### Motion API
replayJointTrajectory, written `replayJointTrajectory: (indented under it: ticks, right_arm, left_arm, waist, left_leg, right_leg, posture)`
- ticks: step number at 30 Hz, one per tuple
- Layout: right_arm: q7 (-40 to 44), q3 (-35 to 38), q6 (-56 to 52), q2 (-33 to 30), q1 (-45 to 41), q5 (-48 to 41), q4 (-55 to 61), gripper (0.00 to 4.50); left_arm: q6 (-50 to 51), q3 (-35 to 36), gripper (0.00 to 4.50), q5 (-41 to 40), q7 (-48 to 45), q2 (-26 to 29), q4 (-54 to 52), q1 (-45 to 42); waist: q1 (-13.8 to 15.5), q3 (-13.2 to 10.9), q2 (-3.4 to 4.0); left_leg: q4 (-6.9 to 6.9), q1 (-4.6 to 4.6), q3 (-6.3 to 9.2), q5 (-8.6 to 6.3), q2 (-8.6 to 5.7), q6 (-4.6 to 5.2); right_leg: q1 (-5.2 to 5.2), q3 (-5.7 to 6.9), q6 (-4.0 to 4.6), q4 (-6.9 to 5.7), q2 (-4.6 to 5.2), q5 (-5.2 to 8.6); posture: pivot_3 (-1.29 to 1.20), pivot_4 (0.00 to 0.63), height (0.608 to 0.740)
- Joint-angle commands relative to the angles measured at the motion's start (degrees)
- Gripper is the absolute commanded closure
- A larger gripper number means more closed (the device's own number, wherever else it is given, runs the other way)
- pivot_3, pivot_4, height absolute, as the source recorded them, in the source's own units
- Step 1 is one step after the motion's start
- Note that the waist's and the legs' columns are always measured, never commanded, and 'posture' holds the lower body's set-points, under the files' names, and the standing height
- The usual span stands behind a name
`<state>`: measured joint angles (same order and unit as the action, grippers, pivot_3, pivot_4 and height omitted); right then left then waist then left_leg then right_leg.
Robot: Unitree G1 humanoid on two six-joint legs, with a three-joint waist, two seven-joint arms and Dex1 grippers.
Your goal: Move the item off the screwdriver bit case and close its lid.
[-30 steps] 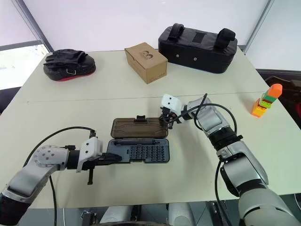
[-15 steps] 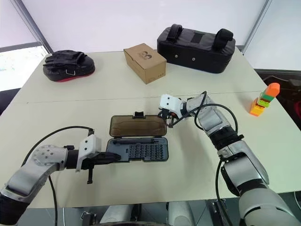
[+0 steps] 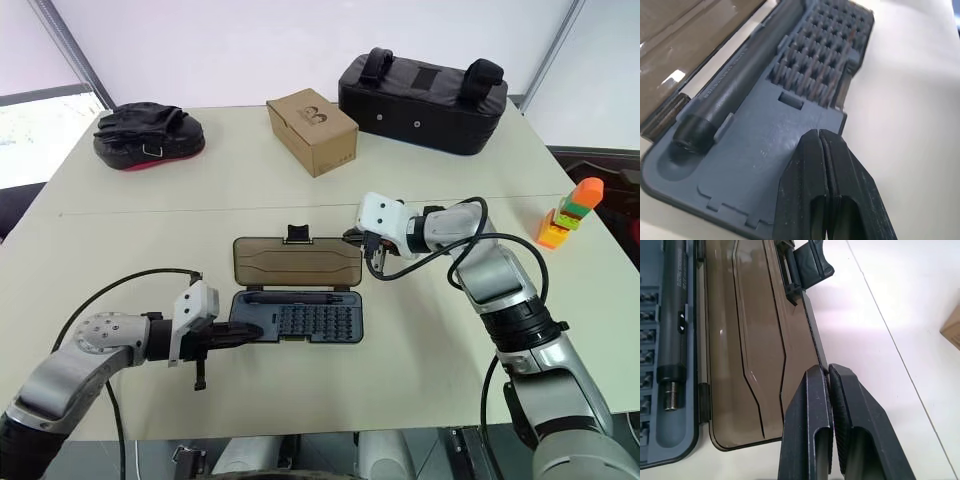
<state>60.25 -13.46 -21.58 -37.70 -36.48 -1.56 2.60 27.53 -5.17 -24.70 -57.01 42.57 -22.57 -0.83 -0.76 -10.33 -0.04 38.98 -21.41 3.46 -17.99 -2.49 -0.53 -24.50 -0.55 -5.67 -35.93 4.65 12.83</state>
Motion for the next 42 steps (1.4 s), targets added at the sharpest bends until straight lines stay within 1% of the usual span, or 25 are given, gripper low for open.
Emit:
replayJointTrajectory:
  ticks: [1,5,7,9,11,13,14,17,19,21,24,26,28,30,32,35,38,39,40,42]
  right_arm:
    - [-1.20,2.19,0.36,0.12,-0.02,-1.32,1.57,4.46]
    - [-1.51,1.47,2.65,0.19,0.31,-0.25,-0.47,4.46]
    - [-1.80,0.95,4.48,0.30,0.07,0.67,-2.11,4.46]
    - [-1.94,0.60,5.99,0.60,-0.17,1.20,-3.53,4.46]
    - [-1.95,0.58,6.77,0.84,-0.40,1.36,-4.28,4.46]
    - [-2.01,0.70,7.04,1.00,-0.66,1.35,-4.64,4.46]
    - [-2.07,0.72,7.08,1.06,-0.71,1.32,-4.71,4.46]
    - [-1.87,0.62,6.86,1.02,-0.65,1.21,-4.60,4.46]
    - [-1.31,0.41,6.61,0.91,-0.62,1.02,-4.21,4.46]
    - [-1.55,0.39,6.42,1.16,-0.83,1.05,-4.25,4.46]
    - [-1.89,0.25,6.25,1.62,-1.36,1.27,-4.71,4.46]
    - [-2.01,0.14,6.18,1.84,-1.57,1.46,-4.87,4.46]
    - [-2.09,-0.04,5.99,2.05,-1.74,1.62,-4.86,4.46]
    - [-2.10,-0.19,5.62,2.26,-1.92,1.76,-4.68,4.46]
    - [-1.96,-0.42,5.11,2.26,-2.03,1.91,-4.29,4.46]
    - [-2.39,-0.53,4.85,2.32,-2.06,2.36,-3.76,3.56]
    - [-1.87,-0.69,4.25,1.73,-1.86,2.74,-2.01,1.98]
    - [-1.87,-0.55,3.83,1.26,-1.79,2.95,-0.66,1.55]
    - [-1.91,-0.44,3.49,0.93,-1.72,3.09,0.34,0.96]
    - [-1.58,-0.27,2.03,-0.04,-1.60,3.21,2.43,0.03]
  left_arm:
    - [3.16,4.12,4.50,-6.27,1.28,-0.90,-5.64,-2.35]
    - [7.94,7.20,4.50,-12.52,2.71,-1.22,-8.53,-4.81]
    - [9.75,10.30,4.50,-15.87,5.16,-2.27,-7.60,-7.78]
    - [10.99,14.80,4.50,-18.80,8.94,-4.08,-3.91,-11.41]
    - [9.91,18.78,4.50,-18.67,11.79,-5.36,1.38,-13.76]
    - [5.91,21.65,4.50,-14.68,14.52,-5.83,8.96,-15.50]
    - [3.34,21.85,4.50,-11.58,15.95,-5.69,12.94,-16.14]
    - [-1.91,19.90,4.50,-5.10,17.45,-5.45,21.25,-17.27]
    - [-6.42,14.44,4.50,1.62,16.35,-4.70,26.33,-17.92]
    - [-9.75,10.60,4.50,5.35,15.03,-6.03,31.17,-19.90]
    - [-12.38,8.02,4.50,6.58,12.18,-8.99,37.76,-23.64]
    - [-12.88,6.55,4.50,5.42,7.64,-11.96,42.77,-26.76]
    - [-12.83,5.95,4.50,4.51,3.76,-14.45,47.88,-29.97]
    - [-13.37,5.84,4.50,4.74,0.82,-15.72,52.69,-32.61]
    - [-12.25,6.27,4.50,3.53,-2.92,-16.71,55.25,-34.52]
    - [-10.45,5.42,4.50,3.46,-7.97,-16.99,57.28,-35.97]
    - [-10.63,4.88,4.50,4.72,-10.19,-16.85,58.75,-36.54]
    - [-11.03,4.87,4.50,5.15,-10.69,-16.72,59.40,-36.71]
    - [-11.32,4.90,4.50,5.41,-11.03,-16.63,59.87,-36.82]
    - [-11.53,5.27,4.50,5.55,-11.26,-16.60,60.61,-37.07]
  waist:
    - [0.01,-0.05,-0.03]
    - [-0.05,-0.07,-0.04]
    - [-0.03,-0.08,-0.04]
    - [0.02,-0.09,-0.07]
    - [0.01,-0.10,-0.08]
    - [-0.24,-0.10,-0.08]
    - [-0.29,-0.10,-0.08]
    - [-0.15,-0.11,-0.08]
    - [-0.01,-0.11,-0.09]
    - [0.23,-0.11,-0.09]
    - [0.29,-0.14,-0.16]
    - [0.15,-0.15,-0.18]
    - [0.08,-0.15,-0.18]
    - [-0.18,-0.16,-0.19]
    - [-0.43,-0.16,-0.20]
    - [-0.28,-0.16,-0.20]
    - [-0.07,-0.16,-0.20]
    - [-0.02,-0.16,-0.20]
    - [0.03,-0.17,-0.21]
    - [0.08,-0.17,-0.21]
  left_leg:
    - [0.00,-0.01,0.00,0.00,0.00,0.00]
    - [0.00,-0.03,0.00,0.00,0.00,0.00]
    - [0.00,-0.03,0.00,0.00,0.00,0.00]
    - [0.00,-0.03,0.00,0.01,0.00,-0.01]
    - [0.01,-0.02,0.00,0.01,0.00,-0.02]
    - [0.01,0.00,-0.01,0.01,0.00,-0.02]
    - [0.00,0.01,-0.01,0.02,0.00,-0.03]
    - [-0.04,0.00,-0.01,0.04,0.01,-0.06]
    - [-0.04,-0.03,-0.01,0.03,0.00,-0.06]
    - [-0.04,-0.05,-0.01,0.03,-0.06,-0.06]
    - [-0.03,-0.11,0.01,0.04,-0.10,-0.07]
    - [-0.03,-0.11,0.00,0.04,-0.10,-0.07]
    - [-0.03,-0.11,-0.01,0.04,-0.10,-0.07]
    - [-0.03,-0.11,-0.01,0.04,-0.09,-0.07]
    - [-0.03,-0.10,-0.02,0.04,-0.07,-0.06]
    - [-0.05,-0.12,-0.02,0.04,-0.06,-0.06]
    - [-0.04,-0.13,-0.02,0.04,-0.08,-0.06]
    - [-0.03,-0.14,-0.02,0.04,-0.09,-0.06]
    - [-0.03,-0.14,-0.02,0.03,-0.09,-0.06]
    - [-0.03,-0.16,0.00,0.03,-0.09,-0.06]
  right_leg:
    - [-0.01,0.00,0.00,0.00,0.00,0.00]
    - [-0.03,0.00,-0.08,0.00,0.00,-0.05]
    - [-0.03,0.00,-0.09,0.00,0.00,-0.05]
    - [-0.03,0.01,-0.09,0.00,-0.02,-0.05]
    - [-0.03,0.02,-0.10,-0.01,-0.04,-0.06]
    - [-0.03,0.02,-0.11,-0.01,-0.06,-0.06]
    - [-0.03,0.02,-0.11,-0.02,-0.08,-0.06]
    - [-0.06,0.02,-0.11,-0.02,-0.10,-0.06]
    - [-0.06,0.02,-0.11,0.00,-0.08,-0.06]
    - [-0.05,0.02,-0.11,0.05,-0.03,-0.07]
    - [-0.05,0.03,-0.12,0.09,0.01,-0.07]
    - [-0.06,0.03,-0.13,0.10,0.02,-0.08]
    - [-0.07,0.04,-0.13,0.08,0.02,-0.08]
    - [-0.09,0.05,-0.13,0.07,0.00,-0.08]
    - [-0.11,0.05,-0.14,0.05,-0.04,-0.08]
    - [-0.15,0.04,-0.14,0.00,-0.05,-0.08]
    - [-0.15,0.04,-0.14,0.00,-0.02,-0.08]
    - [-0.15,0.04,-0.14,0.01,-0.02,-0.08]
    - [-0.15,0.04,-0.14,0.01,-0.01,-0.08]
    - [-0.15,0.05,-0.14,0.01,-0.01,-0.08]
  posture:
    - [0.00,0.150,0.740]
    - [0.00,0.150,0.740]
    - [0.00,0.150,0.740]
    - [0.00,0.150,0.740]
    - [0.00,0.150,0.740]
    - [0.00,0.150,0.740]
    - [0.00,0.150,0.740]
    - [0.00,0.150,0.740]
    - [0.00,0.150,0.740]
    - [0.00,0.150,0.740]
    - [0.00,0.150,0.740]
    - [0.00,0.150,0.740]
    - [0.00,0.150,0.740]
    - [0.00,0.150,0.740]
    - [0.00,0.150,0.740]
    - [0.00,0.150,0.740]
    - [0.00,0.150,0.740]
    - [0.00,0.150,0.740]
    - [0.00,0.150,0.740]
    - [0.00,0.150,0.740]
